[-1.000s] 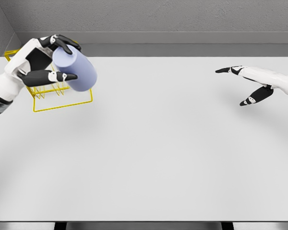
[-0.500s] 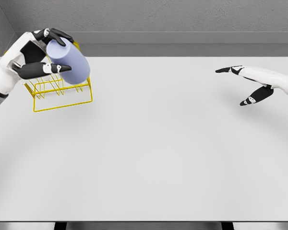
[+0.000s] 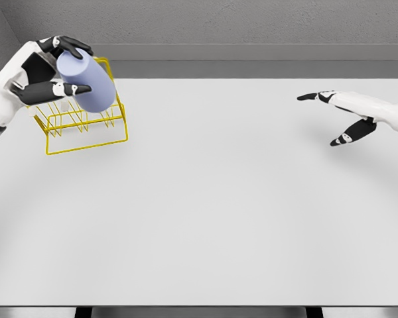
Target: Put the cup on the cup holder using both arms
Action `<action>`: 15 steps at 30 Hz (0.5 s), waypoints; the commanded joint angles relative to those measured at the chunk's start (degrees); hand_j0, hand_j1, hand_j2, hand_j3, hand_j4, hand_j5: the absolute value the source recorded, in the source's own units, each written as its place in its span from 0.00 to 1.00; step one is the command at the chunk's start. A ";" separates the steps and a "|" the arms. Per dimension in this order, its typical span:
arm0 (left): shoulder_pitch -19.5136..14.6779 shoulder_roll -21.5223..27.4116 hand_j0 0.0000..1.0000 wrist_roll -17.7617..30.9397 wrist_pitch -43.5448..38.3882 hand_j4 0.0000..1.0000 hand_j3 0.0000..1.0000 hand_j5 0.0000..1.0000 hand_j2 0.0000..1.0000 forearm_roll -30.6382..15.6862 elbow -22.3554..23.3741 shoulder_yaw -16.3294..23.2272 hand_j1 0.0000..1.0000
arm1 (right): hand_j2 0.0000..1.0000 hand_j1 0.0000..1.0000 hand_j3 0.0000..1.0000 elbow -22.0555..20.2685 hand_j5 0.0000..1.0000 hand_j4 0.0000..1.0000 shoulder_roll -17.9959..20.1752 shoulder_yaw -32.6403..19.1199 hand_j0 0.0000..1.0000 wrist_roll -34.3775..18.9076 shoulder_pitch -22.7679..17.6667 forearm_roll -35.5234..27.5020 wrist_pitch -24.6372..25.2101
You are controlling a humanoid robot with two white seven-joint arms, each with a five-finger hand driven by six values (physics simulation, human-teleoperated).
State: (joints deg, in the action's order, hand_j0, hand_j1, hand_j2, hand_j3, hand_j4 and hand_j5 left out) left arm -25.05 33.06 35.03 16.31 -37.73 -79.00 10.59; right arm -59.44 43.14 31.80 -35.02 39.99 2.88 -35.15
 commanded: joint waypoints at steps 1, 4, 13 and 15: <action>0.00 0.07 0.42 -0.03 -0.05 0.42 0.42 0.42 0.42 -0.24 0.33 -0.13 0.42 | 1.00 1.00 1.00 0.20 1.00 1.00 -0.16 -0.16 1.00 0.02 0.00 -0.42 0.15; 0.00 0.07 0.42 -0.03 -0.23 0.42 0.42 0.42 0.42 -0.24 1.04 -0.04 0.42 | 1.00 1.00 1.00 0.64 1.00 1.00 -0.86 -0.86 1.00 0.02 -0.09 -0.42 0.15; 0.26 0.07 0.42 -0.03 -0.49 0.42 0.42 0.42 0.42 -0.24 0.95 -0.04 0.42 | 1.00 1.00 1.00 0.64 1.00 1.00 -2.09 -2.62 1.00 0.02 -0.35 -0.42 0.15; 0.18 0.07 0.42 -0.03 -0.58 0.42 0.42 0.42 0.42 -0.24 1.04 -0.04 0.42 | 1.00 1.00 1.00 0.64 1.00 1.00 -2.09 -2.53 1.00 0.02 -0.35 -0.42 0.15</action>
State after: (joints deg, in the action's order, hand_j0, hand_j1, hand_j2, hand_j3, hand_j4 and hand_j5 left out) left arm -24.87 33.09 35.03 15.83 -37.59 -77.97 10.56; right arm -58.77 41.05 29.34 -35.02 39.64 2.89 -35.15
